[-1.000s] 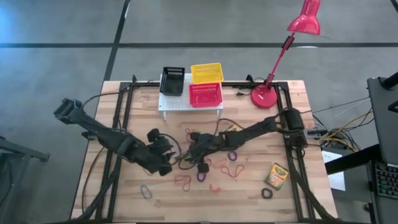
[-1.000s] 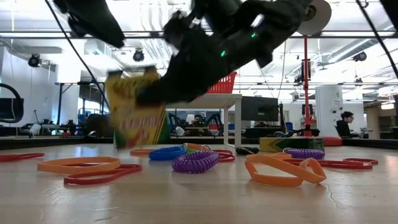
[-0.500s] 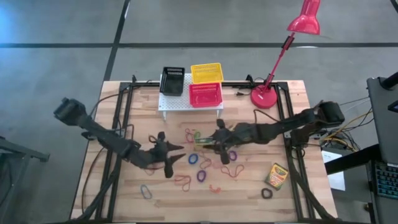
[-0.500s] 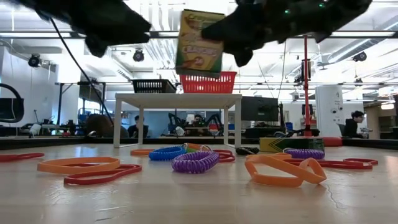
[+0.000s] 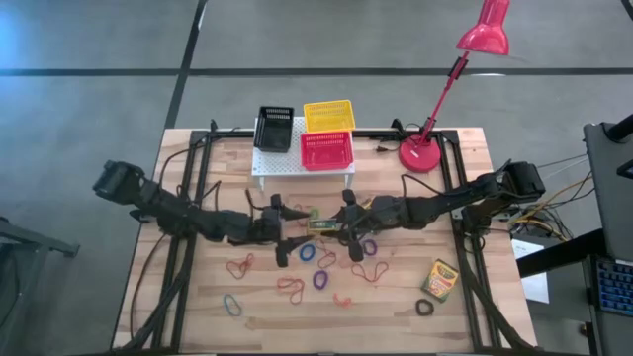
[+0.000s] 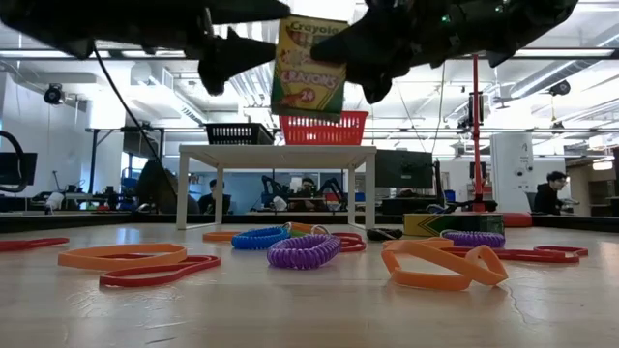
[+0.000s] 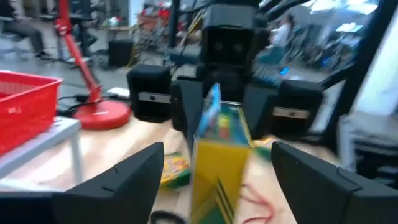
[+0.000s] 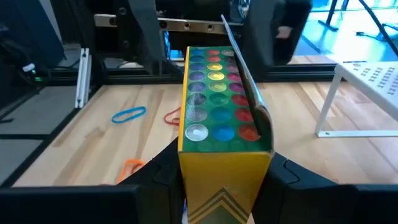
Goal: Pick & Place Office Desk Supplies
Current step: Put the crayon box into the black bin on the shelf
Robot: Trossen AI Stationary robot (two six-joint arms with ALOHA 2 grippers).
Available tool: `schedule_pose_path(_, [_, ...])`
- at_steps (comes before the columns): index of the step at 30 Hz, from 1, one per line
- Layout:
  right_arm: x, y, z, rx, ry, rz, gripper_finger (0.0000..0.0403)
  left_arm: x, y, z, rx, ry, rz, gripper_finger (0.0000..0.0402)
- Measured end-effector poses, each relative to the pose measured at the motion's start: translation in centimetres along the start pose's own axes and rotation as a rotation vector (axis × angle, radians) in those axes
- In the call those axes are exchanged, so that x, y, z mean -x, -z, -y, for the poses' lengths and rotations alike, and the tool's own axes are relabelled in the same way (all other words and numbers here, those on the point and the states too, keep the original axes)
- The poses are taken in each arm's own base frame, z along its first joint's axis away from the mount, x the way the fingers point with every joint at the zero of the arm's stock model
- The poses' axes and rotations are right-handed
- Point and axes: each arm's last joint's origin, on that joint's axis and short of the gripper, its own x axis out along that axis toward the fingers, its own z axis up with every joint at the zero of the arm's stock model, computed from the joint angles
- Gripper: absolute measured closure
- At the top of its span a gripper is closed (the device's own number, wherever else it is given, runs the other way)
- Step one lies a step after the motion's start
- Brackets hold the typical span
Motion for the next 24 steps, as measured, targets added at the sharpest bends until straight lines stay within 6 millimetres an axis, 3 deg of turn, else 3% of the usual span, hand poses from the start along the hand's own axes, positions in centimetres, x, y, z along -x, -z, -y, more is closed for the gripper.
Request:
schedule_pose_path(4, [0.0, 0.0, 0.0, 0.003, -0.002, -0.002, 0.0283, -0.8, -0.3, 0.3, -0.084, -0.038, -0.12, 0.0094])
schedule_pose_path(8, [0.0, 0.0, 0.0, 0.003, -0.002, -0.003, 0.0282, -1.4, -0.9, 0.7, -0.104, -0.044, -0.164, 0.0127])
schedule_pose_path(18, [0.0, 0.2, 0.0, 0.008, -0.002, -0.02, 0.0277, -1.5, -1.3, 0.9, -0.103, -0.025, -0.162, 0.0307])
schedule_pose_path(24, [0.6, 0.6, 0.0, 0.017, 0.004, -0.157, 0.0228, -1.1, -1.4, 0.9, -0.104, -0.011, -0.179, 0.0313])
